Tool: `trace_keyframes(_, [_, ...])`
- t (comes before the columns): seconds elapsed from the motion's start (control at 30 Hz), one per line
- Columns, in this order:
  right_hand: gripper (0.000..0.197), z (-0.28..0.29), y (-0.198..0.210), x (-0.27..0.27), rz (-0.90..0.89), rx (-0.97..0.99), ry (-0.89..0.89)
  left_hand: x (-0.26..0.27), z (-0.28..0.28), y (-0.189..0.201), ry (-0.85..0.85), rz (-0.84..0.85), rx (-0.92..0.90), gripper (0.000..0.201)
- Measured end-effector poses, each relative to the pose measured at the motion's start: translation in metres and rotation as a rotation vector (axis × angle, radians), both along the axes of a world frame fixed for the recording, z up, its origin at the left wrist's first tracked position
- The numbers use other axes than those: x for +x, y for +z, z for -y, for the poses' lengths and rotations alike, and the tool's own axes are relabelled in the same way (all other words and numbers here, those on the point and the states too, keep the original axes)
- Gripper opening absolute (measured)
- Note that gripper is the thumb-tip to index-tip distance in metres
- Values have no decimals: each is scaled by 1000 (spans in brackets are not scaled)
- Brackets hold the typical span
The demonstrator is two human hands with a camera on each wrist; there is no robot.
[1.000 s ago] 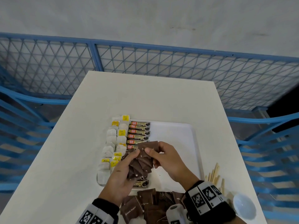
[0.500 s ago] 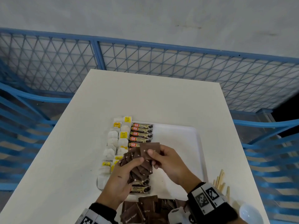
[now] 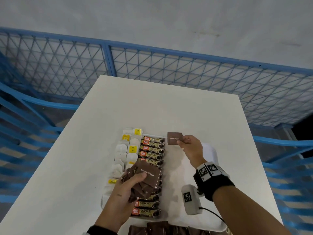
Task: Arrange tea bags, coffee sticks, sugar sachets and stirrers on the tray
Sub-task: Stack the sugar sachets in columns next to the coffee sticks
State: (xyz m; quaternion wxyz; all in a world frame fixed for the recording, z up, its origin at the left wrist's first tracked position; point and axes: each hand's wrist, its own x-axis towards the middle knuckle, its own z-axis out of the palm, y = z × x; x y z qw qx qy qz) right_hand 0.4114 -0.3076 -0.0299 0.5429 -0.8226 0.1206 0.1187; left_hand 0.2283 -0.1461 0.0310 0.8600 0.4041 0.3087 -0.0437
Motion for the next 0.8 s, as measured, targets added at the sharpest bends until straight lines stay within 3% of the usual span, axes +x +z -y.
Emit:
trace_keyframes(0.2, [11,-5,-11,13,58,-111,51,1,0,0,-30,69,-25,32])
trace_keyframes(0.27, [11,-5,-12,14,87,-140,59,1,0,0,-43,81,-48,27])
trace_keyframes(0.63, [27,-10,-20,15,135,-165,72,5,2,-4,-53,82,-53,36])
trace_keyframes(0.73, [32,-9,-20,11,128,-144,61,7,3,-6,-46,46,-69,24])
trace_keyframes(0.8, [35,-8,-17,9,131,-122,31,8,4,-8,-54,29,-69,28])
